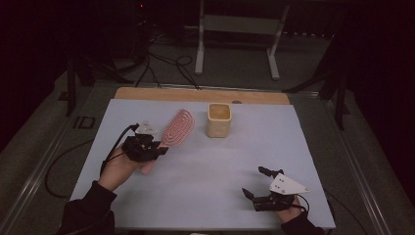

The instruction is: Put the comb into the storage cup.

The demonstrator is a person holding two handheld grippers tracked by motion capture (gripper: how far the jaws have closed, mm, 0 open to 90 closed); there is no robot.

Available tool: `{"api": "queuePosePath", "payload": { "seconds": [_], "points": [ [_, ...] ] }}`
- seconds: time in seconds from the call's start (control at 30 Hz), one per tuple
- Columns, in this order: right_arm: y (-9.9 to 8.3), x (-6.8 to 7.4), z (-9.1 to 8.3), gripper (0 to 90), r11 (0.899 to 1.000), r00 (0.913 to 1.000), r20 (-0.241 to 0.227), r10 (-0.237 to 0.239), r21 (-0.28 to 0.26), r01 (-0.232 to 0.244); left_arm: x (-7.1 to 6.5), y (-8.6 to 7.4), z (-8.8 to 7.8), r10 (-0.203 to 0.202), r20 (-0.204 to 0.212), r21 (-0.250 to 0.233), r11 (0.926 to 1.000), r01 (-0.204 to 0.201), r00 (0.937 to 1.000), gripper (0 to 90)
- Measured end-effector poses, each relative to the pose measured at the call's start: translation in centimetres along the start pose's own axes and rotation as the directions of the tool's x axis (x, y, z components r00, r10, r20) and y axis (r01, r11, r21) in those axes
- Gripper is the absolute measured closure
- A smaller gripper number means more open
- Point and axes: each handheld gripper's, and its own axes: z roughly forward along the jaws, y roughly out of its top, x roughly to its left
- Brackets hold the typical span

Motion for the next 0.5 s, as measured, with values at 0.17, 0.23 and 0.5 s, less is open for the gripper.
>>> {"api": "queuePosePath", "payload": {
  "seconds": [0.17, 0.23, 0.5],
  "points": [
    [0.0, 0.0, 0.0, 9.4, 1.0, 1.0, 0.001, 0.002, 0.001, -0.002, -0.1, 0.8, 0.2, -0.014, -0.022, -0.044, 0.9989, 0.013, 0.9997, 69.8],
    [0.0, 0.0, 0.0, 9.4, 1.0, 1.0, 0.0, 0.002, 0.001, -0.002, -0.3, 1.1, 0.3, -0.011, -0.02, -0.05, 0.9987, 0.01, 0.9997, 69.8],
    [0.0, 0.0, 0.0, 9.4, 1.0, 1.0, 0.002, 0.002, 0.0, -0.002, -0.6, 2.6, 0.9, -0.015, -0.032, -0.105, 0.9944, 0.012, 0.9994, 69.8]
  ]
}}
